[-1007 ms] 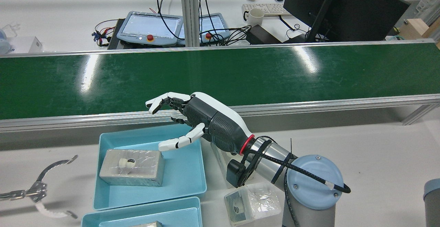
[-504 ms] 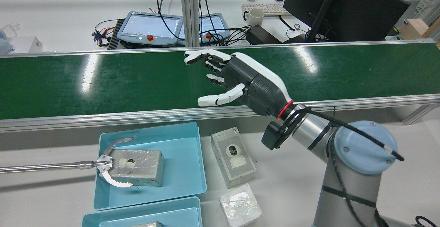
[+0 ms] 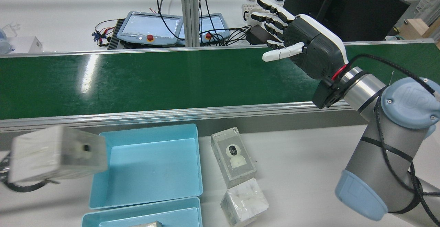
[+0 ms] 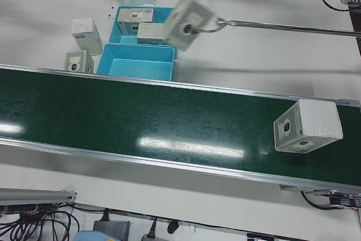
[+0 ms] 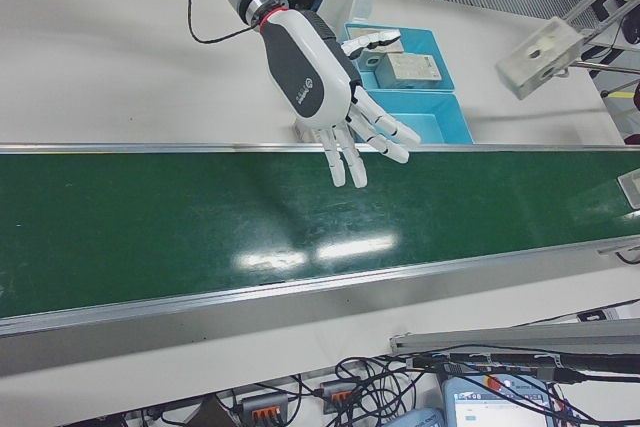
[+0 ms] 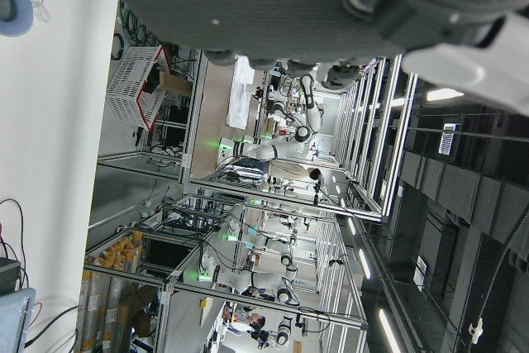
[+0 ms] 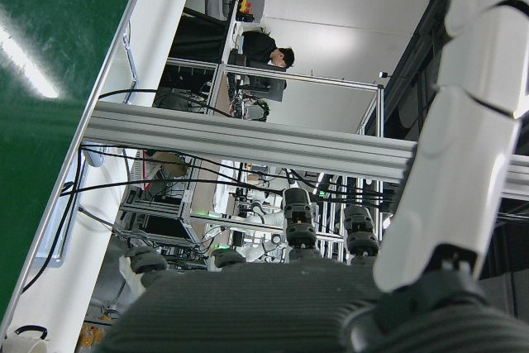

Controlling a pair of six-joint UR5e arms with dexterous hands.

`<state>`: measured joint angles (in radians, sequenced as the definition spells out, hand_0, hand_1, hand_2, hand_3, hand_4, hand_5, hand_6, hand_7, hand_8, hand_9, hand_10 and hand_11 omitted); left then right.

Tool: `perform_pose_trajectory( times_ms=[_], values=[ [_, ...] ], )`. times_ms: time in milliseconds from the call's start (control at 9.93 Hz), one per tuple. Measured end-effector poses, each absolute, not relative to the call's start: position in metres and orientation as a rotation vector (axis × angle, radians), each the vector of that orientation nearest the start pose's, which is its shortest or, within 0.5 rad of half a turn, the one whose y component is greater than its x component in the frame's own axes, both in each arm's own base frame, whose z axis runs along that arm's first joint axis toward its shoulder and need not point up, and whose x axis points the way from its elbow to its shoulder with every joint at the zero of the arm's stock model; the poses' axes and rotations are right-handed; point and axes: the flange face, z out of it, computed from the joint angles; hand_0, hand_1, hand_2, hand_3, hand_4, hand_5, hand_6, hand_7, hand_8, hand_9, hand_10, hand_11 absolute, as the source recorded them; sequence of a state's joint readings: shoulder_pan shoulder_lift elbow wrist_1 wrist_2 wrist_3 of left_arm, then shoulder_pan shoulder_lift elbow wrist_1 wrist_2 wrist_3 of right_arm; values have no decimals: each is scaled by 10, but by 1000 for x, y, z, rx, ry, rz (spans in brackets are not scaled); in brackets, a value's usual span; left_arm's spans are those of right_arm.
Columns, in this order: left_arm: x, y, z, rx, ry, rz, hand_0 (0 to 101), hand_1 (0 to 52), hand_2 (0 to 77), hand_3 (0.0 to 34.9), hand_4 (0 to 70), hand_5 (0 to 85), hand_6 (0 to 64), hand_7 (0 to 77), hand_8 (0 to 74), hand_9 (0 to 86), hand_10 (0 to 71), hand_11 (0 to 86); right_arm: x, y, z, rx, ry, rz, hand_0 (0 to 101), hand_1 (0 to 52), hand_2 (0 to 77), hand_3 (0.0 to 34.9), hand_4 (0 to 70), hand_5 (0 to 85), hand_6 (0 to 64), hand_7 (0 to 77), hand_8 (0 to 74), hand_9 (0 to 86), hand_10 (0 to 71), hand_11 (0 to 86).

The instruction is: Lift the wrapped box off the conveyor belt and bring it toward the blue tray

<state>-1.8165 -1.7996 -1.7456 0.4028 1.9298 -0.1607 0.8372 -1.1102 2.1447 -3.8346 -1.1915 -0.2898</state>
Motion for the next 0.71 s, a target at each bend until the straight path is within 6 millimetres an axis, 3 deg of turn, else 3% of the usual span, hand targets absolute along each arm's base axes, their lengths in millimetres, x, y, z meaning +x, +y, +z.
perform_pose_trajectory(
  times_ms=[101,403,705],
  values=[
    [-229,-510,522,-306,2225,-2244,0,0,11,0,0,5,0,5,5,0,0,0,-209,-497,271,233,2776,-1981,420,87,82,303,11,109,0,147,0,22,16,33],
    [-229,-510,522,-306,2225,-2244,0,0,11,0,0,5,0,5,5,0,5,0,-193,-505,277,199,2741,-1996,411,98,93,297,11,142,0,164,0,22,27,49],
    [-229,-510,522,-306,2225,-2244,0,0,5,0,0,5,0,5,5,0,0,0,-192,-507,280,190,2733,-2006,407,98,125,297,38,164,0,164,0,22,44,54]
  ],
)
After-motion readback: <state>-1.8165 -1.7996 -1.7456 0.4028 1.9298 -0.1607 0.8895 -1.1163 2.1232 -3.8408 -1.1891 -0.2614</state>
